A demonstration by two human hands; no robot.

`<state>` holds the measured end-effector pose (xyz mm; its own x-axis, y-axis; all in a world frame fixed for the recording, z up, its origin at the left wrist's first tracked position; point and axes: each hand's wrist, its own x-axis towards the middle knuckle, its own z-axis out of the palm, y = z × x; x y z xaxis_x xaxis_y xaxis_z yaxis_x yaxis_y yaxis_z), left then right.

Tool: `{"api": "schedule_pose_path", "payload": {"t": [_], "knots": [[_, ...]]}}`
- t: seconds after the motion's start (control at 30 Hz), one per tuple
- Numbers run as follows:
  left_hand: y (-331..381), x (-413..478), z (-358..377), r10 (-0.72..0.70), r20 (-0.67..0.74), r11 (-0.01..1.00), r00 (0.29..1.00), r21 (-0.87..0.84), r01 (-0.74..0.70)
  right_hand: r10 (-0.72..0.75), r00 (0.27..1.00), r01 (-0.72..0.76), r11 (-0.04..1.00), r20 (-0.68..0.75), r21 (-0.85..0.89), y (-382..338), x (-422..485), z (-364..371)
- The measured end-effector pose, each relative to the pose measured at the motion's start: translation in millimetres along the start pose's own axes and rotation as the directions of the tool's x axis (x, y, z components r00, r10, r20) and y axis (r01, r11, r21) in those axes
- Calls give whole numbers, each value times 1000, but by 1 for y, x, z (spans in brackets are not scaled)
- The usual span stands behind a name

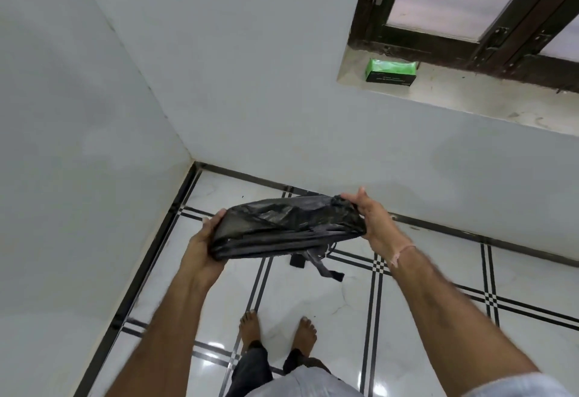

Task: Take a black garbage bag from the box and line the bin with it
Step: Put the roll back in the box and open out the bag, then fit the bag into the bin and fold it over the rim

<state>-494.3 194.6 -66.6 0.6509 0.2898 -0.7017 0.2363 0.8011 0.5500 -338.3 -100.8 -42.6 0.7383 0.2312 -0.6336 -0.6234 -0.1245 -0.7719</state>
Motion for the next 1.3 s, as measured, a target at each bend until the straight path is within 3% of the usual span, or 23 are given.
{"api": "schedule_pose_path", "payload": {"t": [0.07,0.13,0.2,0.23,0.27,0.3,0.33,0.37,0.43,0.53,0.6,0.63,0.7,0.73,0.77,0.8,0.83,0.87,0.93,1.0,1.1,1.2,1.3], "knots": [[17,10,37,127,-19,985,992,121,-124,-69,997,71,995,22,-70,-31,3,35],[42,15,75,331,19,912,944,251,-325,-330,943,324,936,-28,-140,-65,12,71],[59,17,96,560,138,746,817,345,-570,-742,667,658,625,-59,-420,-83,8,95],[60,22,95,607,202,657,768,416,-629,-864,504,688,406,-8,-602,-77,8,102],[54,34,89,576,210,636,790,493,-594,-874,478,616,263,87,-742,-58,16,103],[43,45,72,475,149,657,867,596,-462,-762,621,499,206,182,-842,-29,21,106],[28,50,51,352,55,718,935,625,-307,-523,825,369,208,215,-906,12,28,102],[14,52,27,229,-51,778,972,609,-151,-208,962,230,267,177,-936,47,29,98],[4,58,-13,3,-156,881,988,468,71,76,986,85,536,148,-840,81,40,93],[36,66,-10,8,-179,916,984,395,64,60,995,-20,891,74,-454,33,55,111],[78,65,19,168,-111,885,980,455,-100,-152,988,129,923,-35,-363,-28,56,130],[99,62,36,291,-31,828,956,509,-236,-361,925,283,864,-120,-416,-57,50,138],[123,46,59,568,164,617,807,565,-549,-784,595,586,575,-178,-572,-89,21,147],[122,40,59,644,226,506,731,591,-629,-880,457,616,420,-133,-667,-86,9,150],[114,39,51,672,257,422,695,637,-645,-893,449,562,316,-40,-765,-71,2,153],[103,43,39,625,252,419,739,690,-590,-781,622,441,280,65,-853,-46,8,154],[89,46,28,528,206,477,824,731,-488,-516,851,279,284,98,-917,-10,16,152],[76,52,13,415,157,531,896,758,-379,-229,973,125,359,43,-925,23,19,147],[68,57,-4,295,89,578,951,776,-252,-1,1000,6,714,7,-700,60,27,133],[73,61,-11,277,47,607,960,766,-213,64,998,-55,920,9,-388,54,24,122],[87,60,-4,257,83,684,963,689,-241,21,998,-10,982,57,-188,20,16,111],[97,64,2,285,136,683,949,666,-301,-76,997,78,995,-24,68,-7,20,102],[99,62,2,302,227,629,926,683,-372,-152,985,160,981,-79,106,-18,26,99]]}}
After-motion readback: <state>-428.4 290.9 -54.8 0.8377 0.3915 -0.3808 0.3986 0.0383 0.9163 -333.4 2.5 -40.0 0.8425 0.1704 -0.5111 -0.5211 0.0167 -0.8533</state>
